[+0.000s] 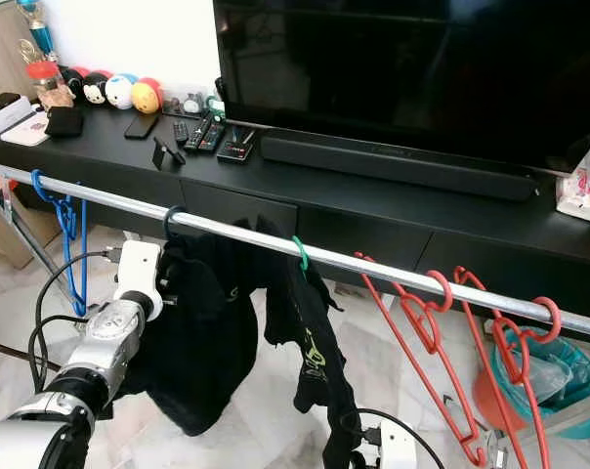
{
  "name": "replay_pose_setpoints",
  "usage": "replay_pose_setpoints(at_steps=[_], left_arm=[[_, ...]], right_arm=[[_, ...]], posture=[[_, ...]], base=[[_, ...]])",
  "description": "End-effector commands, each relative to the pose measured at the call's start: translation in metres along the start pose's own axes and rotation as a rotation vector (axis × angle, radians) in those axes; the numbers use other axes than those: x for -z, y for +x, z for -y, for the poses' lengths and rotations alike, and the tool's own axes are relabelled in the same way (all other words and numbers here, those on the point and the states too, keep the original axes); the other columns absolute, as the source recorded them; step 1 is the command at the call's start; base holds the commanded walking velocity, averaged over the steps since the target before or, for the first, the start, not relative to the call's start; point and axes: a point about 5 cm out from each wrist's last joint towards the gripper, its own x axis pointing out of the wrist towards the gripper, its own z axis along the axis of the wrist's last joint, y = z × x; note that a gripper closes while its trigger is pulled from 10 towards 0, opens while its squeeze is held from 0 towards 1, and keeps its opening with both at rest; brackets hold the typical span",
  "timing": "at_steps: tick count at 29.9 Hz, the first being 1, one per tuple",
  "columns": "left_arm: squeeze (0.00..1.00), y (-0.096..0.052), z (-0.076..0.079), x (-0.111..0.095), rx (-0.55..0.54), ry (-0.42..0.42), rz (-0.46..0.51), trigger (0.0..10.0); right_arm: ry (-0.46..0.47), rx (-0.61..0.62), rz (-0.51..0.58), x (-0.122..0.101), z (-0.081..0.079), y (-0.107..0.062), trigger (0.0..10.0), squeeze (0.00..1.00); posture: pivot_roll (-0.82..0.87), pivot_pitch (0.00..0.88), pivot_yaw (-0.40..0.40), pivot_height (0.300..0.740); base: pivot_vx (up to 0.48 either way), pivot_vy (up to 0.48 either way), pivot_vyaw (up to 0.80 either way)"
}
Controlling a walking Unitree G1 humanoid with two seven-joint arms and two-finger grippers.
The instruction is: Hang hanger
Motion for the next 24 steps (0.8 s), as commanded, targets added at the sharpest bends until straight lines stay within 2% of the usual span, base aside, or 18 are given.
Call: replay_pose_setpoints(at_steps=[1,9,10,11,16,17,18,19,24], left_arm=[[1.0,-0.003,-0.003,-0.002,-0.005,-0.021,0.037,10.0],[1.0,-0.02,-0.009,-0.001,-0.014,-0.046,0.112,10.0],[1.0,-0.022,-0.009,0.0,-0.015,-0.048,0.119,10.0],[1.0,-0.031,-0.011,0.003,-0.025,-0.062,0.136,10.0],[1.0,-0.043,-0.014,0.01,-0.046,-0.068,0.143,10.0],[1.0,-0.049,-0.017,0.016,-0.069,-0.075,0.135,10.0],[0.04,-0.056,-0.02,0.023,-0.094,-0.077,0.126,10.0],[0.0,-0.061,-0.022,0.029,-0.111,-0.074,0.114,10.0],[0.0,-0.076,-0.028,0.041,-0.134,-0.017,0.082,10.0]], right_arm=[[0.001,0.008,-0.005,0.002,0.003,-0.001,10.0,0.0],[0.008,0.012,0.008,0.001,0.003,-0.001,10.0,0.0],[0.007,0.012,0.009,0.0,0.003,-0.001,10.0,0.0],[0.01,0.014,0.015,0.0,0.003,-0.001,10.0,0.0],[0.009,0.014,0.017,0.0,0.003,-0.001,10.0,0.0],[0.009,0.014,0.018,0.0,0.003,-0.001,10.0,0.0],[0.009,0.016,0.019,0.0,0.004,-0.001,10.0,0.0],[0.009,0.017,0.019,0.0,0.004,-0.001,10.0,0.0],[0.011,0.023,0.021,0.0,0.005,-0.001,10.0,0.0]], posture=[[0.04,0.0,-0.029,0.74],[0.04,0.0,-0.028,0.74],[0.04,0.0,-0.028,0.74],[0.04,0.0,-0.029,0.74],[0.04,0.0,-0.028,0.74],[0.04,0.0,-0.029,0.74],[0.04,0.0,-0.029,0.74],[0.04,0.0,-0.031,0.74],[0.05,0.0,-0.03,0.74]], base=[[0.0,0.0,0.0],[0.0,0.0,0.0],[0.0,0.0,0.0],[0.0,0.0,0.0],[0.0,0.0,0.0],[0.0,0.0,0.0],[0.0,0.0,0.0],[0.0,0.0,0.0],[0.0,0.0,0.0]])
